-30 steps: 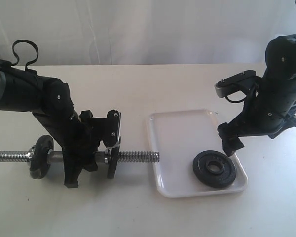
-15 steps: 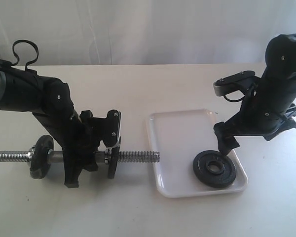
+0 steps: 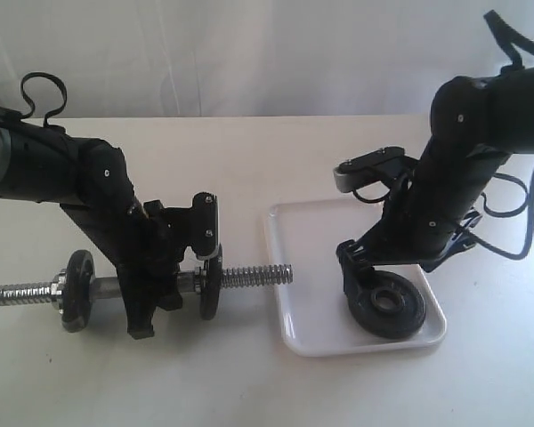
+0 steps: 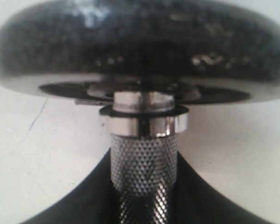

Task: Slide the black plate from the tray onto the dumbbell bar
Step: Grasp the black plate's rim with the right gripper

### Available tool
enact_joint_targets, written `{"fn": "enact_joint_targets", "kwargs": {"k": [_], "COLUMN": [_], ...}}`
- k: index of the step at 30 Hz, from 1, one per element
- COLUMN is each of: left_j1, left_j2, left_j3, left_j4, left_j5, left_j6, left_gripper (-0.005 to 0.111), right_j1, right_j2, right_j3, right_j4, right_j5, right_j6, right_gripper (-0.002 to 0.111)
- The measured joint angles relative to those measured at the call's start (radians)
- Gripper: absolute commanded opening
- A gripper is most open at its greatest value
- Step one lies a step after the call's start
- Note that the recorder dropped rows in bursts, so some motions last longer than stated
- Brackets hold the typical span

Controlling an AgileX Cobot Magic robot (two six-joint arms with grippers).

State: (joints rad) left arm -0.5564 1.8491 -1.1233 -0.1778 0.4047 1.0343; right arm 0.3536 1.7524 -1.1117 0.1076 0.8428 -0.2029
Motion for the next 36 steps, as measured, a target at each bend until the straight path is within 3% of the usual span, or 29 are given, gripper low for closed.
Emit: {"fn": "enact_joint_targets", "kwargs": {"k": [9, 32, 34, 36], "left_j1": [0.0, 0.0, 0.0, 0.0], "left_j2": [0.0, 0.0, 0.0, 0.0], "left_j3": [0.0, 0.0, 0.0, 0.0], "left_j4": [-0.009, -0.011, -0.011, -0.011], "left_j5": [0.002, 0.002, 0.002, 0.002], "left_j6": [-0.021, -0.023, -0.023, -0.023], "left_gripper": [0.0, 0.0, 0.0, 0.0], "right_j1": [0.005, 0.047, 0.047, 0.047], "right_j2": [0.072, 0.137, 0.148, 0.148], "right_j3": [0.026, 0.027, 0.027, 0.027], "right_j4": [-0.072, -0.108, -0.108, -0.101], "right_j5": [-0.101, -0.091, -0.099, -0.099], "right_j6": [0.049, 0.09, 0.09, 0.09], "right_gripper": [0.104, 0.104, 0.099, 0.087]}}
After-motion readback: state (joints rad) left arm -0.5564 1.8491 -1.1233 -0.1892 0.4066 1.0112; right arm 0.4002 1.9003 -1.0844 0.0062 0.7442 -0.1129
